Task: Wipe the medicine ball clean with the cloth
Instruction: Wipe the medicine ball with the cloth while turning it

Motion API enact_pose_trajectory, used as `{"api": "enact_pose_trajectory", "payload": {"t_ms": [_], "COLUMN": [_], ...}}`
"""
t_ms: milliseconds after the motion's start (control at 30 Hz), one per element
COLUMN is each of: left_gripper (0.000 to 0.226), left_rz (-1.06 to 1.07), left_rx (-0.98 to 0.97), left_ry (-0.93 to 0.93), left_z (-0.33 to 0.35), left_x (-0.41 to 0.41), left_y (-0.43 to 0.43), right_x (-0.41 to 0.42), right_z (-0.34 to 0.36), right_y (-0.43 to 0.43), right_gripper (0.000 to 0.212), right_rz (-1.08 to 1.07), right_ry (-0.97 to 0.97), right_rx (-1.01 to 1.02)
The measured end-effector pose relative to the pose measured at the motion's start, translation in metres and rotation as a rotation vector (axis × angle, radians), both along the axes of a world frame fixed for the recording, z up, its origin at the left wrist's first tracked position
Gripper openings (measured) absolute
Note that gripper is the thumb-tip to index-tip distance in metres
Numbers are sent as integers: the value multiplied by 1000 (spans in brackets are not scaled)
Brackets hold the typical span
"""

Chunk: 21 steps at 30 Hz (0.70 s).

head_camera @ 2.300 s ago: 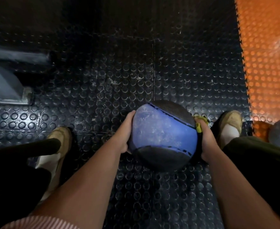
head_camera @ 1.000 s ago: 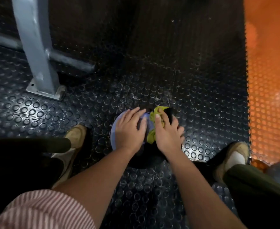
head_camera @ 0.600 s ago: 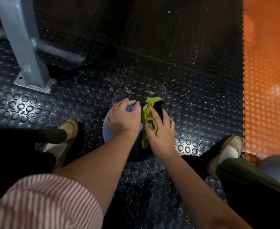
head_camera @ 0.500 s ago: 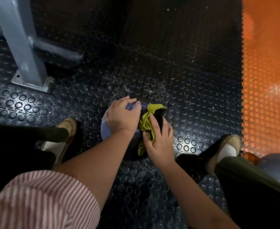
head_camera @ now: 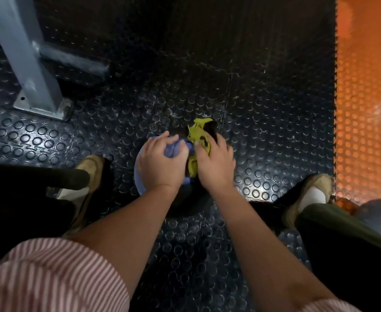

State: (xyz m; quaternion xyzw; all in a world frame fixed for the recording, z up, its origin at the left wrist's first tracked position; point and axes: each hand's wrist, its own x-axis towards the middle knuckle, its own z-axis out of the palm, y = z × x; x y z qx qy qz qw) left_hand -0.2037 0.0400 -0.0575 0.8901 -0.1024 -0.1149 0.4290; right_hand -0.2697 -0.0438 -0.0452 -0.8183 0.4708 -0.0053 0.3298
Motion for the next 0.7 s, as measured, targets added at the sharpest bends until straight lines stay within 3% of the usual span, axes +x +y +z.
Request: {"api": "enact_pose_trajectory", "payload": {"t_ms": [67, 167, 267, 500, 600, 700], "left_gripper": [21, 24, 32, 41, 33, 25], "left_rz": [7, -91, -189, -118, -69, -80], "left_rx": [-36, -35, 24, -1, -25, -13], "left_ry": [13, -8, -125, -126, -68, -9], "left_z": [2, -1, -4, -11, -8, -5], "left_x": [6, 7, 0, -10, -6, 3], "left_y": [-6, -7, 0, 16, 16, 15], "right_x": [-27, -45, -40, 33, 27, -9], "right_z": [-5, -10, -3, 11, 6, -1], "right_y": [30, 54, 43, -21, -9, 31], "right_gripper": [47, 57, 62, 52, 46, 47], "right_rz": [-4, -52, -40, 36, 52, -2], "right_ry": [-117, -134, -59, 278, 165, -82], "right_rx": [-89, -91, -57, 212, 91, -88]}}
